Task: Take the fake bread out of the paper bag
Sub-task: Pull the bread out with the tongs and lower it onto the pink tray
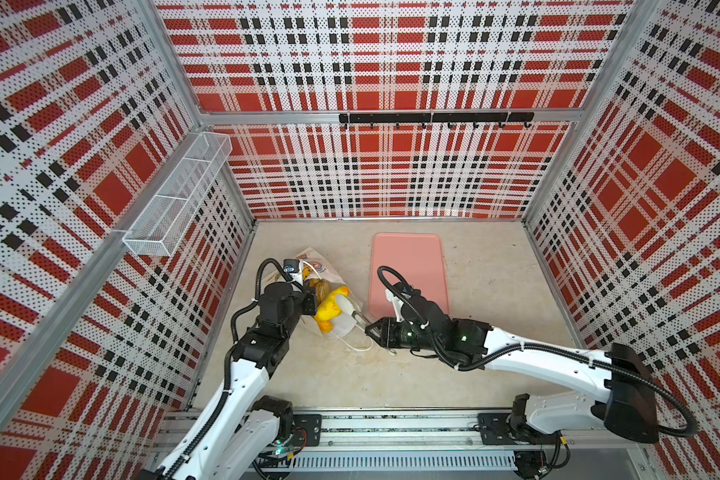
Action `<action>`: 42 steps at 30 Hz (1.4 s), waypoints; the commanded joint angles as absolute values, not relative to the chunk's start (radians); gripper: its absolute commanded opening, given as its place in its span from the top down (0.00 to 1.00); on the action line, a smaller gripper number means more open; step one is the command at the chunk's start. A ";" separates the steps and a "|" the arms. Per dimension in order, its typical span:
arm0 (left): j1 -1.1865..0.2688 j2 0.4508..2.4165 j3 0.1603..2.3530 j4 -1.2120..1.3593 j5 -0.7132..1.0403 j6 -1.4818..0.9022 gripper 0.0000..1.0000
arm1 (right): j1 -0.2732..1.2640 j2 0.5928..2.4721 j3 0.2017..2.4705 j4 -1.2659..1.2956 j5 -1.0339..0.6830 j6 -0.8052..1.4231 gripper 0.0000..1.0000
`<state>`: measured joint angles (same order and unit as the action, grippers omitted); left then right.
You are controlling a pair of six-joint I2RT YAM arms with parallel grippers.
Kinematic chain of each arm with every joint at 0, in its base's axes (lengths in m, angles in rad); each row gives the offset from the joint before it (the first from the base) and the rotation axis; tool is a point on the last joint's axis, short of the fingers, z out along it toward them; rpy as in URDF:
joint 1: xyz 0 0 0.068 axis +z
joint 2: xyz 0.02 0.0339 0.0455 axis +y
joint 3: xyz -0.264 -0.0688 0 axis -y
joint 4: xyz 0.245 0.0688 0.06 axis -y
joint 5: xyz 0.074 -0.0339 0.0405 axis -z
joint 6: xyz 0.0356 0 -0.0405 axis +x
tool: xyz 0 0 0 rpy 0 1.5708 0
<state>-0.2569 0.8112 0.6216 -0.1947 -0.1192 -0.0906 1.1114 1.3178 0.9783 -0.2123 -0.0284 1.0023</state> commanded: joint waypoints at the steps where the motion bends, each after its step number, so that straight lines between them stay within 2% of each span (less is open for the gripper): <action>1: -0.262 0.809 0.624 -0.179 -0.129 -0.119 1.00 | 1.117 1.252 1.016 -0.296 -0.023 0.945 1.00; 7: -0.263 0.816 0.626 -0.179 -0.131 -0.119 1.00 | 1.114 1.135 1.080 -0.542 -0.029 0.890 1.00; 11: -0.270 0.826 0.626 -0.182 -0.135 -0.121 1.00 | 1.079 1.069 1.224 -0.807 -0.007 0.805 1.00; 13: -0.275 0.834 0.629 -0.184 -0.132 -0.118 1.00 | 1.022 1.056 1.295 -0.925 -0.016 0.757 1.00; 18: -0.278 0.838 0.637 -0.190 -0.133 -0.111 1.00 | 0.755 1.087 1.410 -1.126 -0.092 0.578 1.00; 22: -0.280 0.839 0.639 -0.204 -0.150 -0.103 1.00 | 0.614 1.188 1.498 -1.179 -0.108 0.455 1.00; 29: -0.284 0.851 0.650 -0.224 -0.149 -0.097 1.00 | 0.534 1.458 1.707 -1.302 0.021 0.265 1.00; 35: -0.286 0.851 0.655 -0.237 -0.142 -0.087 1.00 | 0.443 1.602 1.756 -1.259 0.074 0.203 1.00; 42: -0.288 0.844 0.655 -0.240 -0.144 -0.076 1.00 | 0.415 1.797 1.877 -1.236 0.107 0.160 1.00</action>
<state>-0.2829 0.8474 0.6258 -0.2188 -0.1356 -0.0780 0.4168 1.7592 1.8107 -1.2770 0.0834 0.2092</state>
